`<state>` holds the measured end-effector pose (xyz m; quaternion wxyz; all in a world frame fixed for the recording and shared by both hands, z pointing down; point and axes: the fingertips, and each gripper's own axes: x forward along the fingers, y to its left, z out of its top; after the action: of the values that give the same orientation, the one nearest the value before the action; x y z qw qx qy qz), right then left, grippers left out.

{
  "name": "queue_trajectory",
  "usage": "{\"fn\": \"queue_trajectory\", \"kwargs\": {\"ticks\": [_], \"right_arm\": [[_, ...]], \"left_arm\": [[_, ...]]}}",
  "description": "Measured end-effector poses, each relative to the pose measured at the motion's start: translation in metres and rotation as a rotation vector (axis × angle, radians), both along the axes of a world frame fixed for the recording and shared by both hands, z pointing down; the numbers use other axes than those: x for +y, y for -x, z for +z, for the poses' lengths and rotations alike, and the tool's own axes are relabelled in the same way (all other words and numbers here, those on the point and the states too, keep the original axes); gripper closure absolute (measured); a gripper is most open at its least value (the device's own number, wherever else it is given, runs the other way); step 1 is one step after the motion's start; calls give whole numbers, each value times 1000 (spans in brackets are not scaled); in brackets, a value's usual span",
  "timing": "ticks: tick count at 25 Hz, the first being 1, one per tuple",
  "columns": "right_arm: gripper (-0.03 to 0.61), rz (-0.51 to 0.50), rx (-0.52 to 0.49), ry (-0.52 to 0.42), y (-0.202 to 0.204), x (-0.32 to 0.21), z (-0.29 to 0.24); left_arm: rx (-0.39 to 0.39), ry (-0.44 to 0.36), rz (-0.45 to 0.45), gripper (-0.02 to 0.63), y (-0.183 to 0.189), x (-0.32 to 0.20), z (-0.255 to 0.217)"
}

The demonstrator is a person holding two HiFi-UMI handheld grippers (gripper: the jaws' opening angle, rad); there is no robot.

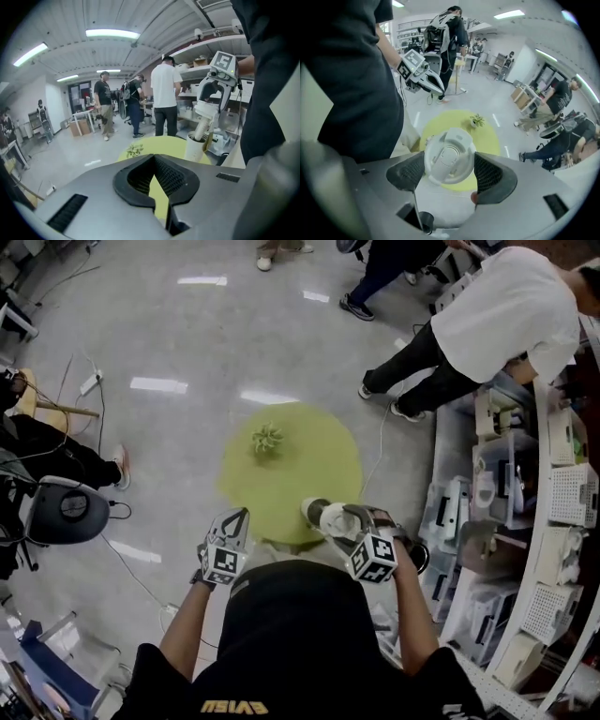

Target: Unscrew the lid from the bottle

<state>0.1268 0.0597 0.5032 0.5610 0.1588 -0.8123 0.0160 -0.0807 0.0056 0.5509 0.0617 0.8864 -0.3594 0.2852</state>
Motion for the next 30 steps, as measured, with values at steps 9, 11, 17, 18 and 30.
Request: {"fn": "queue_trajectory", "kwargs": {"ticks": [9, 11, 17, 18, 30], "right_arm": [[252, 360, -220, -84, -3, 21, -52], [252, 444, -275, -115, -10, 23, -62], [252, 643, -456, -191, -28, 24, -89], [252, 656, -476, -207, -30, 23, -93], [252, 724, -587, -242, -45, 25, -110]], "left_arm": [[70, -137, 92, 595, -15, -29, -73], [107, -150, 89, 595, -18, -36, -85], [258, -45, 68, 595, -28, -52, -107], [277, -36, 64, 595, -31, -54, -111], [293, -59, 89, 597, -70, -49, -145]]}}
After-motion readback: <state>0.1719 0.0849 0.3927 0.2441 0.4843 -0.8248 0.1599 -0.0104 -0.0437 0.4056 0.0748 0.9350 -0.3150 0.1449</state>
